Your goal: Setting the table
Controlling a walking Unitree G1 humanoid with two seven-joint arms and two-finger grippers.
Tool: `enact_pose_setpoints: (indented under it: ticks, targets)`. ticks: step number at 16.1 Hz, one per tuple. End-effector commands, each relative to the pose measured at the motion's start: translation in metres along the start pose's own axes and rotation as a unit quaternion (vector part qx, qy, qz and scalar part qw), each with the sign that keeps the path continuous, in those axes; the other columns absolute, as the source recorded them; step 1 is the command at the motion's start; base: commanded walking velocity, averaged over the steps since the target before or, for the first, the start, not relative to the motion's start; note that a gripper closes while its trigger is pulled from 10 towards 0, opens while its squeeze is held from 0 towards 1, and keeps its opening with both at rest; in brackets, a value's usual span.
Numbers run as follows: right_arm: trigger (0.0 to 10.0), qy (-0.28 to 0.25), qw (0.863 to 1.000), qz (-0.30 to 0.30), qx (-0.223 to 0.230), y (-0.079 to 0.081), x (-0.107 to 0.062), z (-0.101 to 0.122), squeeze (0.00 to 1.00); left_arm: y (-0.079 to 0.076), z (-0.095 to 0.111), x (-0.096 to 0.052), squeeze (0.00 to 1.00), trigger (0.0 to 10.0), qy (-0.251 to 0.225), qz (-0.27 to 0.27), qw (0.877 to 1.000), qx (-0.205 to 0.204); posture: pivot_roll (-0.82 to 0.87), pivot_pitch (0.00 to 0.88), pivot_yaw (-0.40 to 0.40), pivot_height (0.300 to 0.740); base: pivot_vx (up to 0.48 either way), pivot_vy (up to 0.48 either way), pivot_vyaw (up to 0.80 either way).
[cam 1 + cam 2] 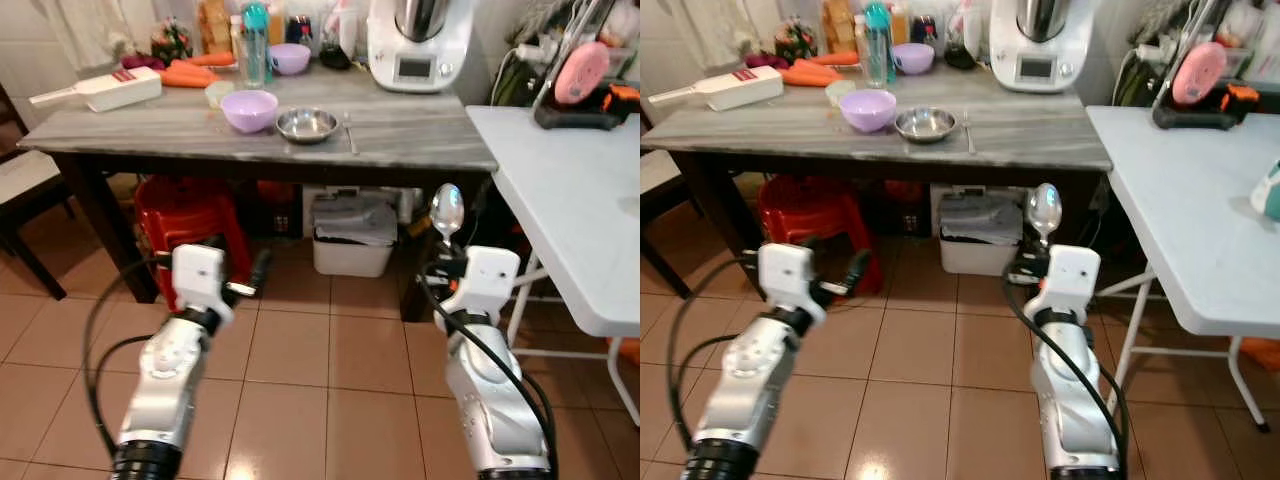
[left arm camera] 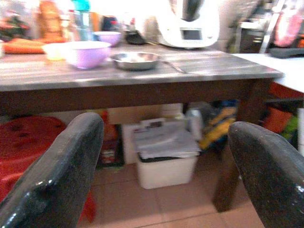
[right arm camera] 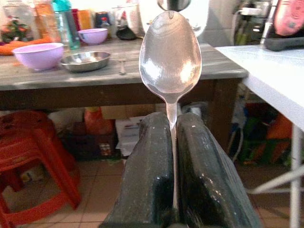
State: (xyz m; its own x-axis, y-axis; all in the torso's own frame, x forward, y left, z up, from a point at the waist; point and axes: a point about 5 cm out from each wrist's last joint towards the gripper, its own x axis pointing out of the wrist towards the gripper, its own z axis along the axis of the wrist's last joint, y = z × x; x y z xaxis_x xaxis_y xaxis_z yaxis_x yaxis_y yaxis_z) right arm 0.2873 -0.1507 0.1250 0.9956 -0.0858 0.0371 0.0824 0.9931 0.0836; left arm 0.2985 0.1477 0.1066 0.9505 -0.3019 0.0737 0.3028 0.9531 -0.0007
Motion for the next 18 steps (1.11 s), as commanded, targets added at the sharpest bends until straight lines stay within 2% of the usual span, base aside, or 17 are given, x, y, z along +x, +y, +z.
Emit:
enact_pose_setpoints:
  ticks: [1, 8, 16, 18]
  targets:
    - [10.0, -0.013, 1.000, -0.004, -0.007, -0.0037, 0.0017, 0.0060, 0.00, -0.0019, 0.0029, 0.0000, 0.00, 10.0, -0.005, -0.009, 1.000, 0.002, 0.02, 0.000, 0.002, 0.740, 0.000, 0.000, 0.00]
    - [10.0, -0.013, 1.000, -0.005, -0.009, -0.0045, 0.0009, 0.0049, 0.00, -0.0066, 0.0036, -0.0001, 0.00, 10.0, -0.006, -0.027, 1.000, -0.010, 0.02, 0.000, 0.010, 0.740, 0.282, 0.000, 0.00]
    - [10.0, -0.014, 1.000, 0.002, -0.009, -0.0029, -0.0004, 0.0043, 0.00, -0.0078, 0.0017, -0.0021, 0.00, 10.0, -0.003, -0.031, 0.999, -0.014, 0.02, 0.000, 0.008, 0.740, 0.414, 0.000, 0.00]
    - [10.0, -0.015, 1.000, 0.003, -0.007, -0.0021, -0.0003, 0.0049, 0.00, -0.0078, 0.0013, -0.0024, 0.00, 10.0, -0.002, -0.031, 0.999, -0.014, 0.02, 0.000, 0.006, 0.740, 0.480, 0.000, 0.52]
